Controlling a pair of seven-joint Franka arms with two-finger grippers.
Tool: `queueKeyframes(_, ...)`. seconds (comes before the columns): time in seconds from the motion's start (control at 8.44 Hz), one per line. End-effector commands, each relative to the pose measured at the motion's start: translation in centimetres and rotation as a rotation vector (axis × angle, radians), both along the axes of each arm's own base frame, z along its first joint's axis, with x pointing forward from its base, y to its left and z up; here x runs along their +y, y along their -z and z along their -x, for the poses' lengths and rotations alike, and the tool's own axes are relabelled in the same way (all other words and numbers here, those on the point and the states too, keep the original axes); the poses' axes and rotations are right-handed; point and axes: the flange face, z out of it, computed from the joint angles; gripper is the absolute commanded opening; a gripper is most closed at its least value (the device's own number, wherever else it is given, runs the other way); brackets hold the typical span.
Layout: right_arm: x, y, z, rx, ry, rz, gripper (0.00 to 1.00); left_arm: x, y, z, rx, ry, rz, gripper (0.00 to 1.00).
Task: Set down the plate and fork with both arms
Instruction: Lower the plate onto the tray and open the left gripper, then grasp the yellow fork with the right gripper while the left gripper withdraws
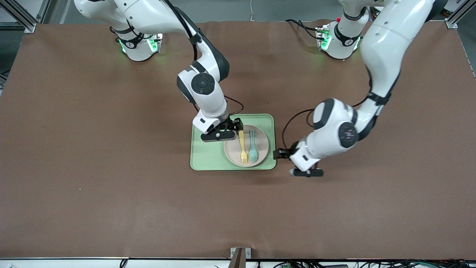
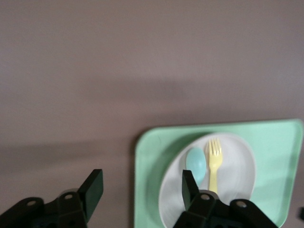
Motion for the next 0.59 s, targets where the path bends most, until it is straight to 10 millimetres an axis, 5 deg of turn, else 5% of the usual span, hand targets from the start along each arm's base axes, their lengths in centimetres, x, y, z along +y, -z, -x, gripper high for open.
queueKeyframes(0.0, 1.5, 1.0, -1.5, -0.053, -0.031, 0.031, 0.99, 4.2, -5.1, -0.6, -0.061, -0.063, -0.012, 0.91)
queueKeyframes(0.12, 2.3, 1.4, -1.8, -0.073, -0.056, 0.043, 0.99, 5.7, -8.4, -0.7, -0.103, -0.082, -0.023, 0.99)
queueKeyframes(0.47, 4.6, 3.8, -0.7, -0.079, -0.012, 0.021, 0.97, 11.8, -15.2, -0.4, -0.168, -0.113, -0.124, 0.99)
